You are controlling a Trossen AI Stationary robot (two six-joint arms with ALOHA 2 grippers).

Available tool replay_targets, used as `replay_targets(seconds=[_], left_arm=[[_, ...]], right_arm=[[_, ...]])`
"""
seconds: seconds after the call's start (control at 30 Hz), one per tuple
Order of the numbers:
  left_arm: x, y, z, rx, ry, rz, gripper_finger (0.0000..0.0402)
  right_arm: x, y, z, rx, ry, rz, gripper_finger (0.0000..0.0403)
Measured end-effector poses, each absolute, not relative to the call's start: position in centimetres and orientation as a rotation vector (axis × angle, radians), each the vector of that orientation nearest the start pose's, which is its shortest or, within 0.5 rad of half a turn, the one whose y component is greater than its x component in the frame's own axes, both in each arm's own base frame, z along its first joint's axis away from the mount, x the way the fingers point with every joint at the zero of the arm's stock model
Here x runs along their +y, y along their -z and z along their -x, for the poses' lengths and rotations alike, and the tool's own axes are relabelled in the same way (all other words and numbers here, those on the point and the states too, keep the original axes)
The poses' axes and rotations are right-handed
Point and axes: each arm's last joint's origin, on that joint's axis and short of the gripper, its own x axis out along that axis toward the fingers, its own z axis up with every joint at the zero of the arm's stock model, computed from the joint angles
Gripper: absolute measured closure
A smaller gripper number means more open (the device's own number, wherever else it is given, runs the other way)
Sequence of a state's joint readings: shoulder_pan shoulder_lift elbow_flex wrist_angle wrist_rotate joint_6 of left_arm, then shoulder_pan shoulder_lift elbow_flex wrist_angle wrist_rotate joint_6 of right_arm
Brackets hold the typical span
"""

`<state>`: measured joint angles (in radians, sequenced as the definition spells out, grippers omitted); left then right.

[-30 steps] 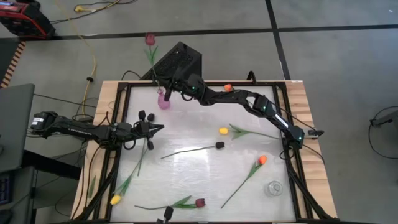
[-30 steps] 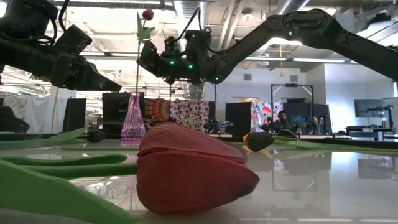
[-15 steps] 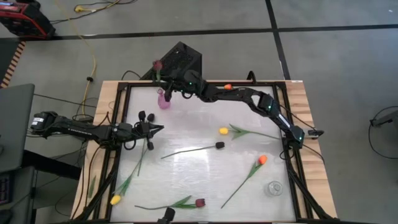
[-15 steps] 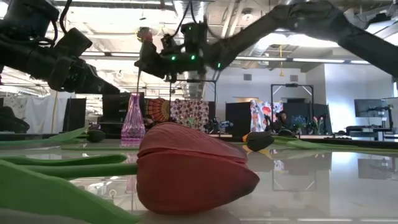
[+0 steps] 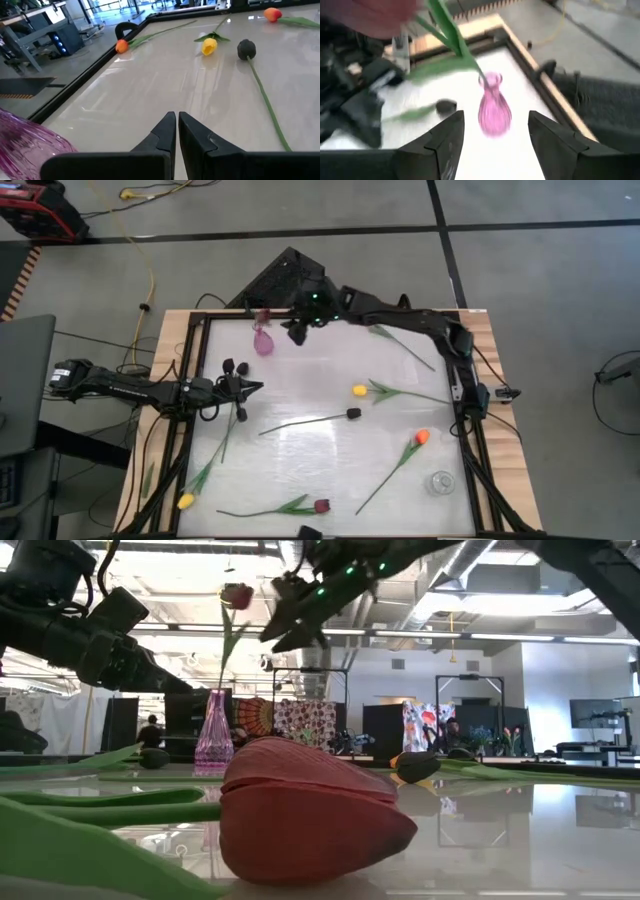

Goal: Sort flowers into vase by color
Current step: Put the red flower into the purple vase

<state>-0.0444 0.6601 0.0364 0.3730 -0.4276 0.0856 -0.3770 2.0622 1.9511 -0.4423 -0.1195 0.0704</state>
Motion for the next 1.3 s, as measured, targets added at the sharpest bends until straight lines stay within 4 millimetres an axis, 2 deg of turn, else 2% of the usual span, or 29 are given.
replay_targets(seconds=[0.13, 0.33, 0.53, 0.73, 1.0, 1.17, 1.3], left_arm=[[0.6, -14.7, -13.7, 0.263, -0.368, -0.140, 0.0391], [0.6, -14.7, -13.7, 0.260, -0.370, -0.124, 0.0391], [0.6, -14.7, -13.7, 0.260, -0.370, -0.124, 0.0391], [0.6, -14.7, -13.7, 0.260, -0.370, -0.121, 0.0391], [0.6, -14.8, -13.7, 0.261, -0.369, -0.137, 0.0391], [0.6, -14.8, -13.7, 0.261, -0.368, -0.139, 0.0391], [0.6, -14.8, -13.7, 0.257, -0.371, -0.118, 0.0391]], right_arm=[[-15.9, -33.3, -41.7, 0.688, 0.221, -0.262, 0.0156], [-13.2, -34.2, -37.3, 1.009, 0.188, -0.344, 0.0156], [-10.3, -33.9, -35.0, 1.268, 0.197, -0.446, 0.0157], [-5.7, -32.3, -35.1, 1.435, 0.152, -0.439, 0.0158], [2.9, -29.4, -35.5, 1.538, 0.118, -0.418, 0.0158], [7.5, -28.6, -35.9, 1.455, -0.013, -0.329, 0.0158], [9.8, -28.5, -37.5, 1.243, -0.096, -0.206, 0.0158]])
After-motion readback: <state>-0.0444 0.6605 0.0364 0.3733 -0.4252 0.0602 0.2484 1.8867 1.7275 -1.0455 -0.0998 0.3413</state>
